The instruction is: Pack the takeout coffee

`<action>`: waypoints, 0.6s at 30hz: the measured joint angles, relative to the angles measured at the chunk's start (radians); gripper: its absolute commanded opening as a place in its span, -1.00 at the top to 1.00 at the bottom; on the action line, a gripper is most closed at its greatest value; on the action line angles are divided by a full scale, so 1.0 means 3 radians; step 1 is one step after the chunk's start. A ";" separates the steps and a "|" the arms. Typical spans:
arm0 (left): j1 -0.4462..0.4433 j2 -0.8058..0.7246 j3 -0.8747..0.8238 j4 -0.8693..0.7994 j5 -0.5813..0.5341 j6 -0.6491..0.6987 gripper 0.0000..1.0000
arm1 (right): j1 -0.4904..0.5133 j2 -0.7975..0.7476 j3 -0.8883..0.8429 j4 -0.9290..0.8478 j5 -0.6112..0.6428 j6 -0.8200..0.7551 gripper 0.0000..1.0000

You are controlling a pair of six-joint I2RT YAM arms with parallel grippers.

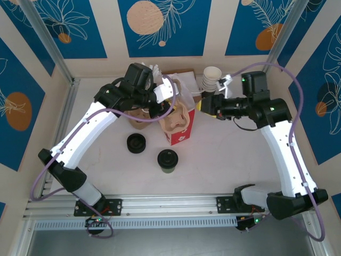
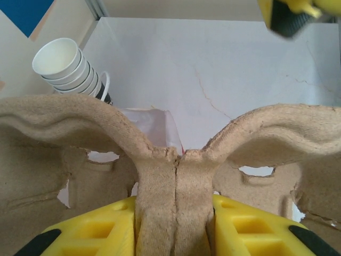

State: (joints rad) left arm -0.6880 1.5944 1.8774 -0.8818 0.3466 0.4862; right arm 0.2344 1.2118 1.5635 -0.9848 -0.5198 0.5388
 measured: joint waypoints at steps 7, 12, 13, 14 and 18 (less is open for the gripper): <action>0.0187 0.0000 0.0004 0.0072 0.0093 -0.0381 0.36 | -0.0120 0.0163 -0.0004 0.0179 0.0493 -0.0014 0.17; 0.0371 0.0000 0.0004 0.0224 0.0164 -0.0793 0.36 | -0.0041 0.0652 0.0183 0.0298 0.0788 -0.0201 0.17; 0.0402 0.0000 0.0004 0.0261 0.0178 -0.0879 0.36 | -0.0020 0.0753 0.0237 0.0326 0.0842 -0.0247 0.17; 0.0427 0.0000 0.0004 0.0296 0.0189 -0.0961 0.36 | 0.0003 0.0860 0.0300 0.0347 0.0893 -0.0298 0.17; 0.0500 0.0000 0.0005 0.0408 0.0266 -0.1239 0.38 | 0.0092 0.1228 0.0556 0.0418 0.1044 -0.0495 0.13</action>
State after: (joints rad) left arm -0.5381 1.5944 1.8790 -0.7593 0.4263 0.1146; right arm 0.2619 1.5803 1.7302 -0.8593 -0.2066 0.3904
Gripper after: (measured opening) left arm 0.317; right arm 0.423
